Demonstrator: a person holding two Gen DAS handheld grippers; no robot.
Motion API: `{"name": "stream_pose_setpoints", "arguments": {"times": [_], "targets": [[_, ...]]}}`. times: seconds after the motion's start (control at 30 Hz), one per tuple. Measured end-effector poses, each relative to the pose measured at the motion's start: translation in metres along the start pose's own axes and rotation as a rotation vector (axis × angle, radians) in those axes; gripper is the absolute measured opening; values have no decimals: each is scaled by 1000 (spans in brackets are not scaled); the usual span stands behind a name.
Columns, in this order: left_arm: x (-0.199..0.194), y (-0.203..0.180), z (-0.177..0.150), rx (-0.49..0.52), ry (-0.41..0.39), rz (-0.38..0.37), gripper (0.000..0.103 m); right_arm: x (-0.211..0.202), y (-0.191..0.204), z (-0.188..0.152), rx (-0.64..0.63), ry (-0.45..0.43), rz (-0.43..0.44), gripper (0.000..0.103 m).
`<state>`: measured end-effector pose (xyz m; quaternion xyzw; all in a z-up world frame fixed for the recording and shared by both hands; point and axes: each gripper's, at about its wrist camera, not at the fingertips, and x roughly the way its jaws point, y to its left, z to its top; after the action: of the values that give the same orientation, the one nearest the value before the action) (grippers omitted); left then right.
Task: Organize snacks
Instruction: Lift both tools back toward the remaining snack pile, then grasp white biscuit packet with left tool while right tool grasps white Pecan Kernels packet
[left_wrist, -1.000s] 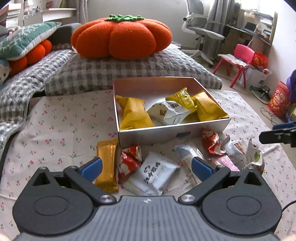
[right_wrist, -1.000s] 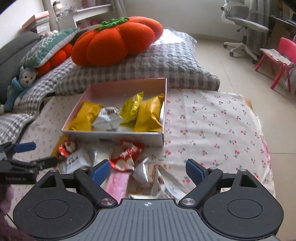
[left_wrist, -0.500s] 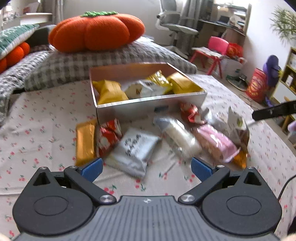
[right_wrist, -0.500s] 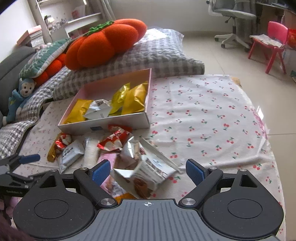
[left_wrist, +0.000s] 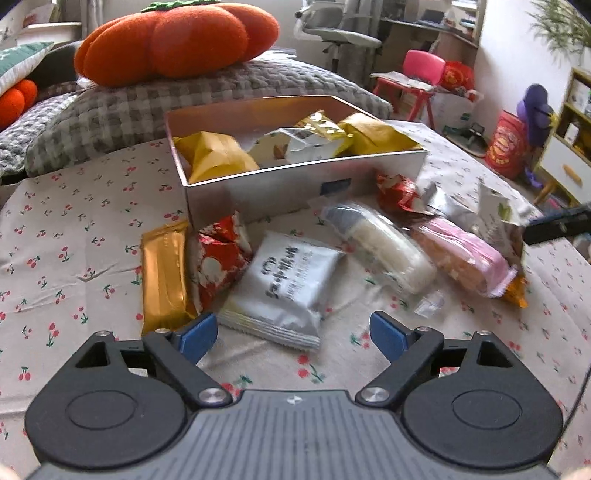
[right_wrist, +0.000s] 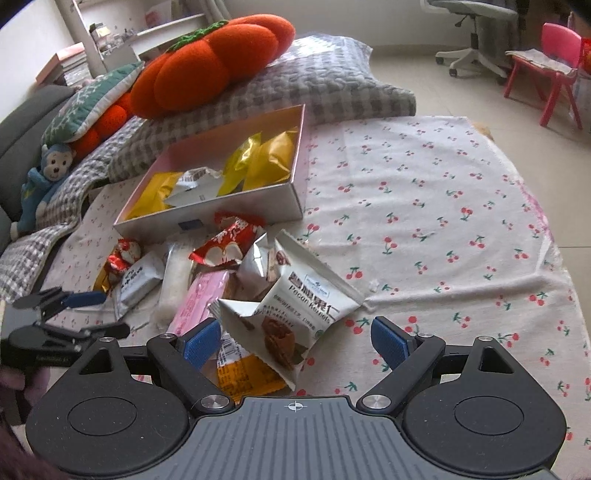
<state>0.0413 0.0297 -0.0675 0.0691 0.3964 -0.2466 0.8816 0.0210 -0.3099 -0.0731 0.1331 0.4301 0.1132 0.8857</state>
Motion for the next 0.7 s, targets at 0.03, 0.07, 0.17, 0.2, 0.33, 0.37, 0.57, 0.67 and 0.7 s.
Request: {"name": "stream_pose_setpoints", "arguments": {"times": [0.03,0.07,0.17,0.2,0.33,0.37,0.57,0.67,0.7], "targets": [[2,2,1,-8,-1,0,88,3,0,0,0,6,-1,90],[4,3,1,-15,-7,-2,88,5,0,-1,6,12,-4,90],[6,3,3,-23,-20,0,88,12,-5,-1,46,23,-4,90],[6,3,3,-26,-19,-3,86,14,-7,-1,61,27,-2,90],[1,-4,4,-32,0,-49,80,18,-14,-1,117,28,1,90],[2,-5,4,-33,5,-62,80,19,-15,-1,118,28,-3,90],[-1,-20,2,9,27,-81,80,19,-12,0,96,16,-21,90],[2,-23,4,-1,18,-50,78,19,-12,3,115,18,-7,90],[4,-24,5,-3,15,-38,76,20,-12,4,123,21,-2,90]]}}
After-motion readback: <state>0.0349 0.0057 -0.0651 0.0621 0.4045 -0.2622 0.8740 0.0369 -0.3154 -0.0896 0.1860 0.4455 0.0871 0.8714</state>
